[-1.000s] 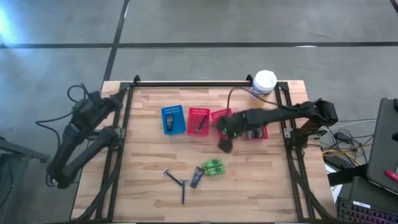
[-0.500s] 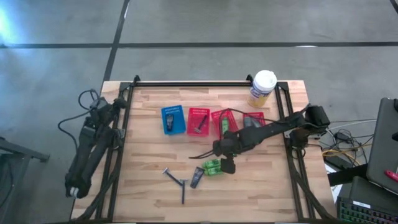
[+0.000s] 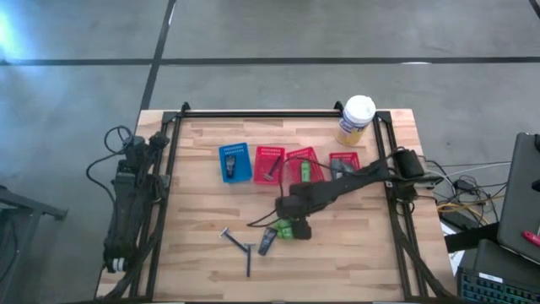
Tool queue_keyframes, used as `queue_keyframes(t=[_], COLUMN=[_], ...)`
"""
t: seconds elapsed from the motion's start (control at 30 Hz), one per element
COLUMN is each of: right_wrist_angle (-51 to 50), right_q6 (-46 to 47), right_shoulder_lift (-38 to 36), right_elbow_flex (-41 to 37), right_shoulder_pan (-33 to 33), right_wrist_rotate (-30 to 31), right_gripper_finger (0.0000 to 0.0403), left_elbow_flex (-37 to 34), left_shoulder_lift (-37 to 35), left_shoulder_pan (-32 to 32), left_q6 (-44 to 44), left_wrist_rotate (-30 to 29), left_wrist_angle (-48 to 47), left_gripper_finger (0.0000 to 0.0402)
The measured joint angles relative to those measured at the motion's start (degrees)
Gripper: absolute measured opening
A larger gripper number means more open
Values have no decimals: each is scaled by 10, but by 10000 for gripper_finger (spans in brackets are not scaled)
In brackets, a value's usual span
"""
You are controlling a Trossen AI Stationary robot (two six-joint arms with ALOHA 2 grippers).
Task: Pick & Place Travel size toiletries
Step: Put the shampoo into the middle red bin
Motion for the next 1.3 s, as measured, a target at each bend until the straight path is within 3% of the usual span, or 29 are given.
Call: queue_keyframes(t=[0.3,0.53,0.73,0.87,1.0,1.13,1.3], right_wrist_angle=[-1,-26,-65,-115,-160,-143,-109], right_q6=[-15,25,139,295,443,457,413], right_shoulder_lift=[55,33,-62,-137,-193,-218,-189], right_elbow_flex=[26,34,27,26,-4,-49,-94], right_shoulder_pan=[0,-4,-6,-17,-59,-125,-190], right_wrist_rotate=[-23,-21,43,113,130,87,55], right_gripper_finger=[217,145,144,144,158,161,153], left_elbow_flex=[0,-1,-1,-1,-1,-2,-2], left_shoulder_lift=[0,0,0,0,0,0,0], left_shoulder_pan=[0,0,0,0,0,0,0], left_q6=[0,0,0,0,0,0,0], left_wrist_rotate=[1,1,1,1,1,1,1], left_wrist_angle=[-1,0,0,0,0,0,0], left_gripper_finger=[214,214,214,213,214,213,213])
